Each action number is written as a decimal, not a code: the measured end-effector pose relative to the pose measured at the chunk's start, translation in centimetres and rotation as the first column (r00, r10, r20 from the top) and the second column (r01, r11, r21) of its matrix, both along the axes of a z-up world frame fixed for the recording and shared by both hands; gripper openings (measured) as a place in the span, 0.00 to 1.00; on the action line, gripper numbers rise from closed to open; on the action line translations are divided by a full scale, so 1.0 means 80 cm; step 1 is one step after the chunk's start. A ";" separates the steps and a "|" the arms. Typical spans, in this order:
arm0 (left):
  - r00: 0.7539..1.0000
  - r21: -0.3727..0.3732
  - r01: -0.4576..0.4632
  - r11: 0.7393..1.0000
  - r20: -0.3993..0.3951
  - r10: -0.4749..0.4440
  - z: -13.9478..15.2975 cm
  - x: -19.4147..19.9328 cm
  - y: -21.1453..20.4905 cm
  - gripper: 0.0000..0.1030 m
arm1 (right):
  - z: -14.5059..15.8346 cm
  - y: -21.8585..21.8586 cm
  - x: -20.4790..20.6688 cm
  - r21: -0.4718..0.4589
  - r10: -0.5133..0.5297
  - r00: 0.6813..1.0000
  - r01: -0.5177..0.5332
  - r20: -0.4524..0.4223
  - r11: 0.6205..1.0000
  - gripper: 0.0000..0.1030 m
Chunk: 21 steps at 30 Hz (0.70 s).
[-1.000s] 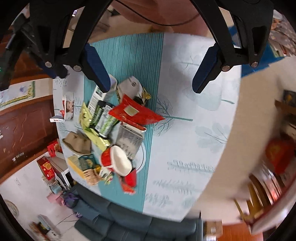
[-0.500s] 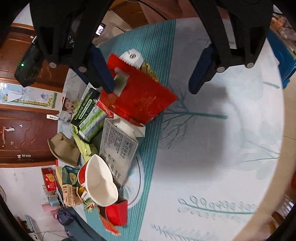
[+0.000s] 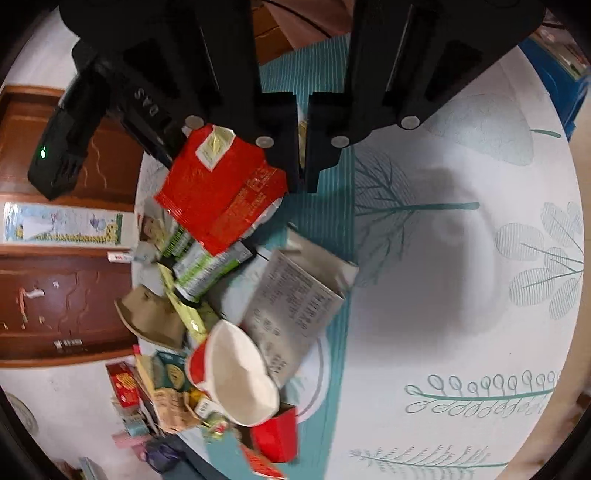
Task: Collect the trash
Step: 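Grasp the red snack wrapper with the left tool while the right tool grasps the white box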
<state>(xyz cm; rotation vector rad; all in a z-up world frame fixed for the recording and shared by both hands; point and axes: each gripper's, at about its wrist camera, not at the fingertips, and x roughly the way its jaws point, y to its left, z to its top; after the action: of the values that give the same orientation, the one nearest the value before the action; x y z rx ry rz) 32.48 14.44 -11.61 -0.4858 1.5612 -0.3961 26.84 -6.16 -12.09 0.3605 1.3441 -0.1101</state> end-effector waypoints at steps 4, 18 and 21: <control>0.999 -0.009 0.044 0.999 -0.001 -0.044 0.013 -0.008 -0.002 0.01 | 0.016 -0.001 0.003 0.007 -0.006 1.000 0.006 0.022 1.000 0.35; 0.987 0.035 0.150 0.988 0.047 -0.151 0.022 0.004 -0.022 0.62 | 0.027 0.007 0.001 0.008 -0.003 0.999 0.002 0.036 1.000 0.35; 0.981 0.031 0.193 0.981 0.014 -0.193 0.006 0.015 -0.034 0.62 | 0.023 0.007 0.001 0.015 -0.001 0.999 0.001 0.034 1.000 0.35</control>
<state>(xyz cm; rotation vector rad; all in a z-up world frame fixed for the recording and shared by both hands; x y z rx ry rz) 33.72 11.76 -11.09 -0.3081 1.6006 -0.5235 26.93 -5.57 -10.25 0.3744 1.3117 -0.0945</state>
